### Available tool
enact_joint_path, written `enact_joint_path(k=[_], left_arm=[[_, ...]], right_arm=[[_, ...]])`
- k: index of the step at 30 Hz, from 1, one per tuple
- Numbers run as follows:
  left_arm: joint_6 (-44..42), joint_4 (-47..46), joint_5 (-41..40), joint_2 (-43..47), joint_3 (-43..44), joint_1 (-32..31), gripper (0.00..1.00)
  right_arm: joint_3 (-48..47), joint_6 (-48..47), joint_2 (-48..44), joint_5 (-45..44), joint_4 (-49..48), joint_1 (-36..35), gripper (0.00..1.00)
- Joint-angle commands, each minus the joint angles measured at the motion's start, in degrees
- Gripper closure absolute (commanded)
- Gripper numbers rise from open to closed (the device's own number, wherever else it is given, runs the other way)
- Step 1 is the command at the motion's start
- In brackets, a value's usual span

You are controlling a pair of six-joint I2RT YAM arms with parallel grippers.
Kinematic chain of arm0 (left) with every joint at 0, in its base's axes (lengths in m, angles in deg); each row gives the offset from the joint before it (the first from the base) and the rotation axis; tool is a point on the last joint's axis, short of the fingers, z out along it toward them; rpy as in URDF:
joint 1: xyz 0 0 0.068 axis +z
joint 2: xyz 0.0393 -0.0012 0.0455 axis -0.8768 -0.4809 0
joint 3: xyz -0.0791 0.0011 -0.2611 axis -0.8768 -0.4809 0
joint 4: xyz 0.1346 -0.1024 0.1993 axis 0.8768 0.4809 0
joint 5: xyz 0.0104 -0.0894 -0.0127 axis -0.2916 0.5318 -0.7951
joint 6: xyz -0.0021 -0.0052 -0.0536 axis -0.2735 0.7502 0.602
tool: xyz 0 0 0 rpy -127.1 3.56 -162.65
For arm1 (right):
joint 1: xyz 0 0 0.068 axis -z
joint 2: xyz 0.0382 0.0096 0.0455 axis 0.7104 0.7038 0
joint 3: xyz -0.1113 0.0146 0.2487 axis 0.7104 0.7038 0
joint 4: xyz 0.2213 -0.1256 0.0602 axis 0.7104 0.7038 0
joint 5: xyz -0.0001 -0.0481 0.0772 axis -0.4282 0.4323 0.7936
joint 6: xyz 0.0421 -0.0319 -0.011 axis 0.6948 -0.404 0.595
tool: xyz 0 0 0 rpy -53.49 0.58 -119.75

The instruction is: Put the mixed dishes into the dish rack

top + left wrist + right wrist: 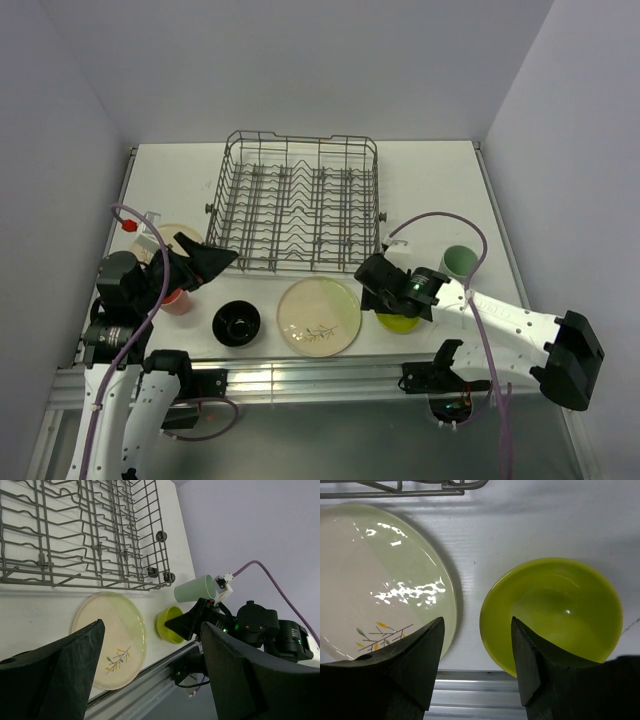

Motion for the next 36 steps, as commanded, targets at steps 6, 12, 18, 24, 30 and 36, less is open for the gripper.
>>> enact_joint_path(k=[6,12,18,24,30,36], left_arm=[[-2.5,0.9,2.0,-0.7,3.8,0.3,0.18],[-2.6,0.5,3.2,-1.8,3.4,0.3,0.2],[-5.4,1.5,2.8,-6.1,5.7,0.2,0.21],[-6.1,1.9,1.6,-10.4,8.5,-1.3,0.18],[-5.6,1.6,-0.9,-11.9,9.7,-6.8,0.16],[-3.5,-1.6,-4.1,-13.9,9.5,-14.1,0.13]], right_arm=[[2.7,-0.1,2.8,-1.9,-5.8,-0.5,0.38],[3.3,-0.2,3.2,-1.4,-6.9,-0.5,0.44],[4.1,-0.5,5.1,-0.6,-8.6,-0.5,0.5],[5.7,-0.6,5.9,0.1,-11.5,-0.5,0.72],[4.7,-0.6,7.3,0.3,-11.3,-0.8,0.94],[0.5,2.5,3.8,-3.1,-5.1,-4.4,1.0]])
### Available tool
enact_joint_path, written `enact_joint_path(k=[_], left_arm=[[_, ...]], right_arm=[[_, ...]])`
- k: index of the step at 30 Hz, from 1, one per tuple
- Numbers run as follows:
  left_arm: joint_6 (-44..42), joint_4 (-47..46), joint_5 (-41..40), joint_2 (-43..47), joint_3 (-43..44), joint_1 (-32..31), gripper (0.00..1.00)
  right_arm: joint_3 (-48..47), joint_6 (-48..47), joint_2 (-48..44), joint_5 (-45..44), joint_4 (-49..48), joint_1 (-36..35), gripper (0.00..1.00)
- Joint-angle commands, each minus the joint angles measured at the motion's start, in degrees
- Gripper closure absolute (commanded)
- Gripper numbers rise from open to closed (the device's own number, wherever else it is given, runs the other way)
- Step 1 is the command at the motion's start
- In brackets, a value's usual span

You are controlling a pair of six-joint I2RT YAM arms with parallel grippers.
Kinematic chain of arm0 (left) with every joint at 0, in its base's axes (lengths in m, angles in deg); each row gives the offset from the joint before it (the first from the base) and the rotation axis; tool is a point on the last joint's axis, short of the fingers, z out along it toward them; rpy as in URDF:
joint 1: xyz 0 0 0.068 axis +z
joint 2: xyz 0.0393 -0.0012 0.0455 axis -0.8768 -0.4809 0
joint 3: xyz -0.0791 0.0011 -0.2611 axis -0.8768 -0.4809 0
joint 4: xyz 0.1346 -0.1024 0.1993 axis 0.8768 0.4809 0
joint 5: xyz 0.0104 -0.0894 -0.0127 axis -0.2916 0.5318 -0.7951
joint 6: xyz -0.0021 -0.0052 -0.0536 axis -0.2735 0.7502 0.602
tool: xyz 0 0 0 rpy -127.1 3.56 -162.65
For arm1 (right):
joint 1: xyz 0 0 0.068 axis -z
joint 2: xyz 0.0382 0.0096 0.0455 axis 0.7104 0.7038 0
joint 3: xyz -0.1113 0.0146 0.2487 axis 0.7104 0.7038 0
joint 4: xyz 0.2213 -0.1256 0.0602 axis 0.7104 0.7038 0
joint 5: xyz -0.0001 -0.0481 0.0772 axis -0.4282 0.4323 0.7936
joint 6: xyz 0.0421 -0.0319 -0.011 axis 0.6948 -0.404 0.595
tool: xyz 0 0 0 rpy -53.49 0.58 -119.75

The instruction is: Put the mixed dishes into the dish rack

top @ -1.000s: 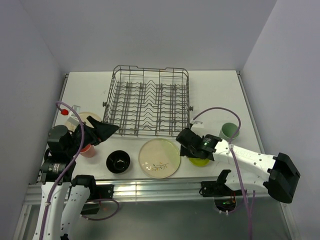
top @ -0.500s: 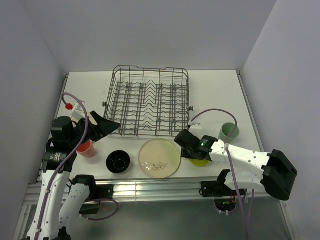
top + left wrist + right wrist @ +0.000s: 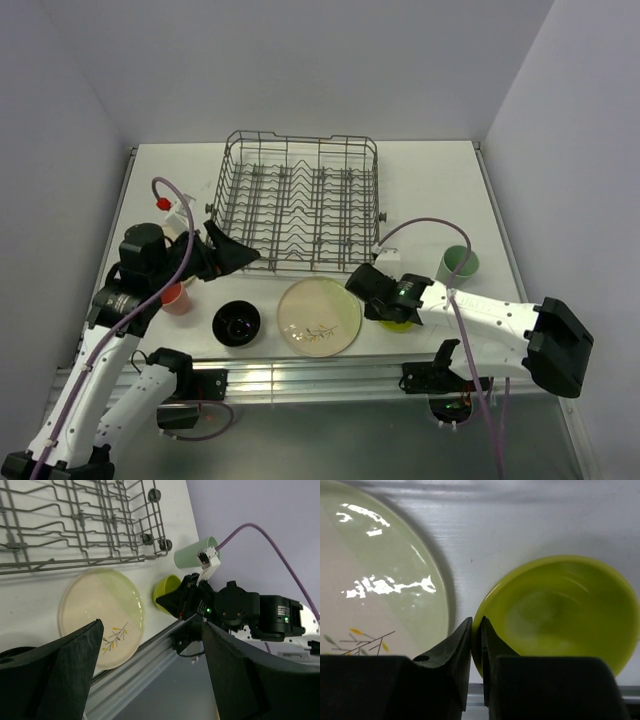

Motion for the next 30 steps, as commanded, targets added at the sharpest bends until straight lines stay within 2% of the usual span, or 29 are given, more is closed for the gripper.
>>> enact_joint_path(k=[1,6,14,17,20,24,26,30], left_arm=[[1.1,-4.3,-2.4,-2.7,2.2,-5.4,0.12],[2.2,-9.5,-3.7,-5.7,3.4,-11.2,0.07],[4.7,-17.4,0.2,-9.0,2.5,-12.6,0.06],[5.9,-20.9,1.0,-9.2,0.6,-12.8,0.06],[7.0,-22.6,1.3,-9.2,-0.5,-12.8,0.06],[7.2,-22.3,-0.2,-8.9,-0.4,-13.2,0.07],[7.2,-22.3,-0.6,-9.0,-0.5,-13.4,0.08],[6.2,-18.4,-4.4,-8.8,0.5,-14.0,0.09]], right_arm=[[-4.9,4.3,-4.0,-2.5,4.8,-3.8,1.0],[-12.0,6.0,-12.3,-1.3,9.6,-8.5,1.0],[-16.6,2.5,-21.1,5.2,3.6,-8.1,1.0],[-17.7,1.0,-22.6,8.9,-1.8,-5.8,1.0],[-17.8,-0.2,-23.9,13.5,-7.9,-0.7,1.0],[-14.7,-0.1,-25.2,27.7,-17.7,8.7,1.0],[-12.5,0.6,-25.2,31.4,-21.2,12.7,1.0],[-8.8,2.7,-24.0,38.2,-31.6,16.0,1.0]])
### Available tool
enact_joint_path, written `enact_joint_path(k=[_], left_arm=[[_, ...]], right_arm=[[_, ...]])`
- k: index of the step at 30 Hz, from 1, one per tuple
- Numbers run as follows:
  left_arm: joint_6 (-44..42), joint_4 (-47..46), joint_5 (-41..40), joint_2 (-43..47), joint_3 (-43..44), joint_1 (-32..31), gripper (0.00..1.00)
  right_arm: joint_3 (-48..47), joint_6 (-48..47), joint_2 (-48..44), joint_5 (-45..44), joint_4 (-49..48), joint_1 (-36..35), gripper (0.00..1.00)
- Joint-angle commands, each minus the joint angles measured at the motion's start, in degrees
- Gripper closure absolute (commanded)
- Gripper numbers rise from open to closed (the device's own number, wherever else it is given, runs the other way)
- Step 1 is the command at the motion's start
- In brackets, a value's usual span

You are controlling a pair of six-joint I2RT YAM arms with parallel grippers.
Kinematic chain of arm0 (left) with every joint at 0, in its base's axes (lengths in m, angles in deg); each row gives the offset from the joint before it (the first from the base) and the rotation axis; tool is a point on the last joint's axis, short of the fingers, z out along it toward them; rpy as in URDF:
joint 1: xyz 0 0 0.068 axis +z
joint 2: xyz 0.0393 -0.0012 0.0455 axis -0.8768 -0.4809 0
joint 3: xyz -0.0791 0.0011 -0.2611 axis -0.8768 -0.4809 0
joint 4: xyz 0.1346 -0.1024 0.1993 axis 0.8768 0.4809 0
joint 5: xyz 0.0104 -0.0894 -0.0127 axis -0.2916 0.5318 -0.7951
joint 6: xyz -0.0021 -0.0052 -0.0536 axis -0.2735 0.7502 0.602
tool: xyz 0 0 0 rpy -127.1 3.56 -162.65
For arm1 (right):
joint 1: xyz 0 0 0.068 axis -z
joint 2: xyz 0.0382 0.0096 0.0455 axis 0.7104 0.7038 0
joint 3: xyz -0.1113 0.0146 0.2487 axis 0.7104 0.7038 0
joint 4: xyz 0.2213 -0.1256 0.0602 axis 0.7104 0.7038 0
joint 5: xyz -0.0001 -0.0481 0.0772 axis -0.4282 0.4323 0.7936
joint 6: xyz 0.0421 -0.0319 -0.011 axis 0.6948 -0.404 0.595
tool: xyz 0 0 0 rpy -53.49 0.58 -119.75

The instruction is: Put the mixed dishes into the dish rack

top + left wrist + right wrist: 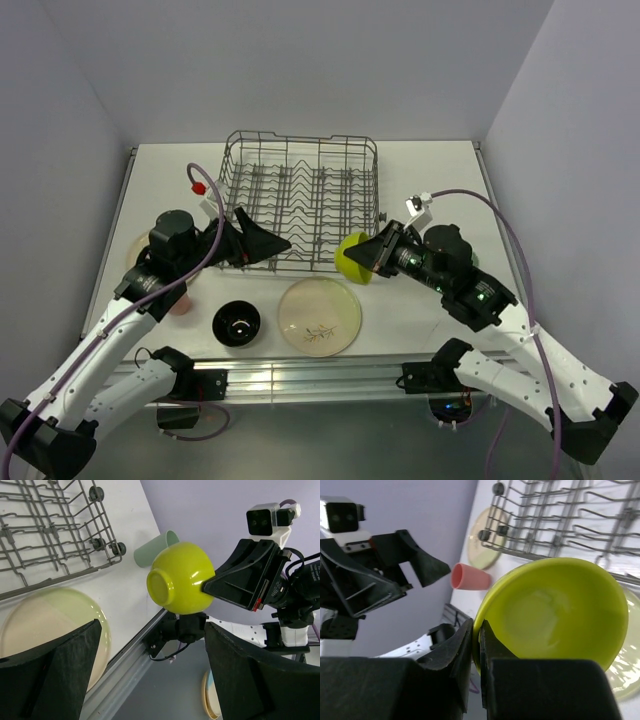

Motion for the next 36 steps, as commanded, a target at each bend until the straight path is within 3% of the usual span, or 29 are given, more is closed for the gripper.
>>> enact_joint_path(k=[1,10,18,22,24,33,36], left_arm=[[-1.3,1.7,-4.3,0.8,1.1,-0.7,0.09],[-4.9,11.3,-12.4,0.7,5.2,-0.8,0.12],[-1.3,-0.5,-4.3,-1.5,1.6,-0.8,0.11],[1.3,-8.3,1.6,-3.6,1.1,-0.8,0.01],[3.9,-13.8,4.1,-4.3,0.4,-0.8,0.01],[16.3,-23.7,3.8,-3.9,-4.0,-0.8,0.01],[18.3,-24.9,3.2,-3.0,-5.8,-0.9,0.01]], right_arm=[[2.4,2.2,1.3,10.7,-17.0,1.9,1.0],[2.7,1.7,5.8,8.0,-30.2,2.1,1.0],[7.6,9.7,7.7,8.0,-46.6,3.6,1.0],[10.3,16.3,10.1,12.4,-55.6,6.4,1.0],[12.5,20.1,11.4,14.8,-62.1,7.9,1.0],[22.4,34.7,14.0,17.0,-88.8,13.0,1.0],[22.4,36.6,15.9,18.5,-91.0,13.7,1.0]])
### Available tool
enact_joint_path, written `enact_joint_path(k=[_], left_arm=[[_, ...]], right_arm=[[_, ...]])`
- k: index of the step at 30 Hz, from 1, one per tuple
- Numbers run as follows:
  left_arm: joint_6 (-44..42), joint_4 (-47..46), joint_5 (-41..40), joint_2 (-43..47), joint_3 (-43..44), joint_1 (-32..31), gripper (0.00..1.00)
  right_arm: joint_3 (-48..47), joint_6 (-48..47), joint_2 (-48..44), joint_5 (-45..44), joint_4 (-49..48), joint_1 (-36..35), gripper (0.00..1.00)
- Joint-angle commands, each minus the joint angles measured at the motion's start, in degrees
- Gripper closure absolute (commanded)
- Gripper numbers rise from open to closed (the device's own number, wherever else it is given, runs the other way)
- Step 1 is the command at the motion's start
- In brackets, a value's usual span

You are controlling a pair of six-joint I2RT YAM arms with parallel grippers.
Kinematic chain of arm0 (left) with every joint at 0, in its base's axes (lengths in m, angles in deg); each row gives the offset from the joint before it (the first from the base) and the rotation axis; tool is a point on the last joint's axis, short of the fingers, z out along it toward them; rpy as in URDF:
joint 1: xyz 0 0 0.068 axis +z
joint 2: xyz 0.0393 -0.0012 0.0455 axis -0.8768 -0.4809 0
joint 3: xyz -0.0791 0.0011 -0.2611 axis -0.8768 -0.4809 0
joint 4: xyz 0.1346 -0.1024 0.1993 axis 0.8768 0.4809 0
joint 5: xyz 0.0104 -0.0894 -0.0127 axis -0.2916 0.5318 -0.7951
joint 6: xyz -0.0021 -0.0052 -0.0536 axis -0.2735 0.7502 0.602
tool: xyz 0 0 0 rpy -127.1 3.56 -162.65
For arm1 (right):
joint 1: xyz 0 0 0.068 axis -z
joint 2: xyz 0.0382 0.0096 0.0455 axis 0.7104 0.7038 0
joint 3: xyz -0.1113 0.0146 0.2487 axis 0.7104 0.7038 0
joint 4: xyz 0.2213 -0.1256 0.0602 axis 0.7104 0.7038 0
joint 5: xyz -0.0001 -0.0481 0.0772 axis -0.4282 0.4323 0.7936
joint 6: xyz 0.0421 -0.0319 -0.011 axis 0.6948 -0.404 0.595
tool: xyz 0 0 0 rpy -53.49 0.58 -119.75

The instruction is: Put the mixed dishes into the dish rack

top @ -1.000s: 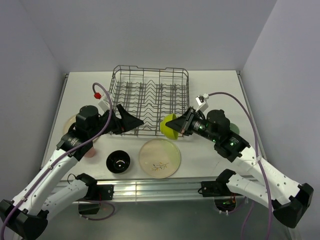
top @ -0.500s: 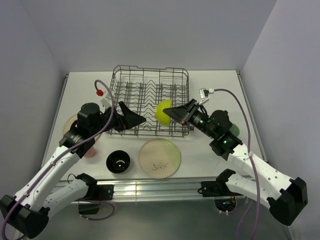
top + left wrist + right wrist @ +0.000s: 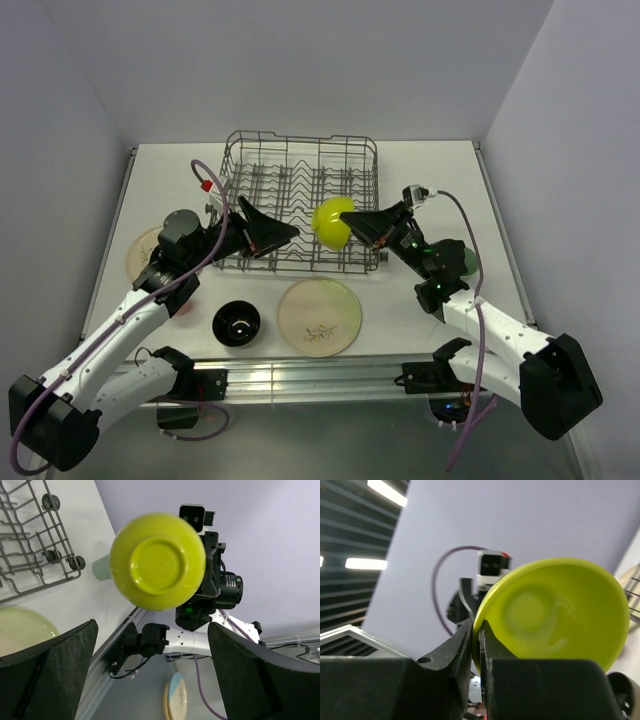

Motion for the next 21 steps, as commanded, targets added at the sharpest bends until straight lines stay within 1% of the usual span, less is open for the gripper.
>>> enact_joint_path(k=[1,2,5,6,7,10,12,14,17,18,19,20,21], left_arm=[[5.2,-5.8,0.4,1.7,-1.5,-0.2,0.01],[4.8,-3.8,-0.4,1.9,-1.2,-0.3,0.01],[0.7,1.9,-3.4,2.8,1.4,-0.2,0.02],[-1.5,6.3,-4.4,3.0,2.2,-0.2,0.02],[-2.4,8.3,-5.3,3.2,3.6,-0.2,0.02],[-5.1,13.6,-8.3,4.0,5.0,-0.2,0.03],[-6.2,14.5,-9.5,4.6,5.1,-0.2,0.04],[-6.1,14.8,-9.6,4.8,4.5,-0.2,0.04],[-4.1,11.0,-7.3,4.3,2.2,-0.2,0.05],[-1.2,8.5,-6.1,4.3,1.2,-0.4,0.05],[0.6,5.0,-4.1,4.3,-1.7,-0.6,0.05],[2.7,-1.7,-3.5,4.3,-3.4,-0.8,0.05],[6.7,-4.8,-3.4,4.7,-4.8,-1.2,0.05]], right_arm=[[-0.7,5.5,1.2,2.3,-13.5,0.7,1.0],[-1.5,5.2,1.2,3.0,-12.5,0.7,1.0],[-5.8,-2.1,-1.5,5.0,3.0,0.6,1.0],[-6.8,-6.9,-2.6,4.8,7.8,0.6,1.0],[-7.3,-8.9,-3.7,3.9,14.3,0.6,1.0],[-9.1,-15.4,-7.5,2.2,23.5,0.6,1.0],[-10.1,-18.1,-8.9,1.9,26.8,0.7,1.0],[-9.5,-18.1,-9.9,1.1,27.2,0.7,1.0],[-6.0,-14.7,-11.0,0.4,22.1,0.8,1.0],[-4.5,-10.7,-11.0,0.2,15.5,0.8,1.0],[-1.8,-8.4,-10.9,0.1,11.3,0.9,1.0],[-0.6,-6.3,-10.2,-0.6,7.8,0.9,1.0],[0.5,-2.2,-9.8,-1.1,0.9,0.9,1.0]])
